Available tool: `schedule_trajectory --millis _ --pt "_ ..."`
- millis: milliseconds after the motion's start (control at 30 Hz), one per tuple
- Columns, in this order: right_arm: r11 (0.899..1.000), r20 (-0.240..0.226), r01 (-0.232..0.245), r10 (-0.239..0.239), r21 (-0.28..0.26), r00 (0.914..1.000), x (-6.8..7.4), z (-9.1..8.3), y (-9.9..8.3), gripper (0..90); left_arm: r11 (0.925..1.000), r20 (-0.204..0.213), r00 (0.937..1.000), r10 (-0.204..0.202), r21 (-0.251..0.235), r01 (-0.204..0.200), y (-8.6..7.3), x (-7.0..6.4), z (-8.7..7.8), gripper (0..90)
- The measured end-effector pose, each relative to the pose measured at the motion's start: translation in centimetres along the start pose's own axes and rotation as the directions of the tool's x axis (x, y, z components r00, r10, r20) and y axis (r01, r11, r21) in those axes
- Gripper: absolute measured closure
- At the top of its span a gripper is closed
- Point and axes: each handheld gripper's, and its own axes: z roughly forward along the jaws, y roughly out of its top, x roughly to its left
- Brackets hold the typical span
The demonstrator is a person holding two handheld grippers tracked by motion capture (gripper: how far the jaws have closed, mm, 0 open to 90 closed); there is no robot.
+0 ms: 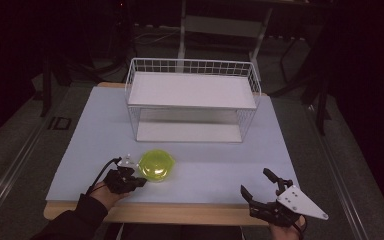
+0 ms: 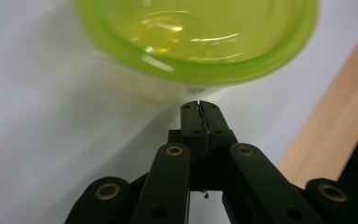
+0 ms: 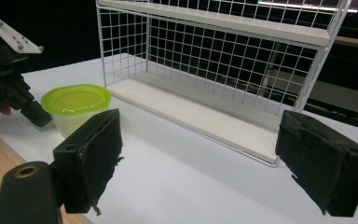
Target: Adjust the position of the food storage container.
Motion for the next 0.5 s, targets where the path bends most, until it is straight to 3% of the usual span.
schedule_trajectory --millis 33,167,200,300,400,500 --pt "1.000 0.000 -0.002 0.002 0.000 1.0000 0.0 0.0 0.0 14.3 0.9995 -0.014 0.9994 -0.030 -0.004 0.030 -0.1 0.4 -0.2 90.0" --pt "1.000 0.004 -0.003 0.003 0.000 1.0000 0.0 0.1 0.0 14.3 0.9978 -0.051 0.9967 -0.063 -0.023 0.062 -0.1 1.2 -0.6 90.0" --pt "1.000 0.005 -0.003 0.003 0.000 1.0000 0.0 0.1 0.0 14.3 0.9966 -0.082 0.9936 -0.077 -0.036 0.075 0.2 1.8 -0.7 90.0" --pt "1.000 0.005 -0.003 0.003 0.001 1.0000 0.0 0.1 0.0 14.3 0.9942 -0.096 0.9905 -0.098 -0.053 0.094 0.5 2.5 -0.7 90.0" --pt "1.000 0.004 -0.001 0.001 0.003 1.0000 0.0 0.1 0.0 14.3 0.9897 -0.095 0.9872 -0.129 -0.076 0.122 0.9 3.2 -0.3 90.0" --pt "1.000 0.001 0.005 -0.005 0.004 1.0000 0.1 0.1 0.0 14.3 0.9860 -0.066 0.9868 -0.148 -0.087 0.142 1.2 3.3 0.1 90.0"
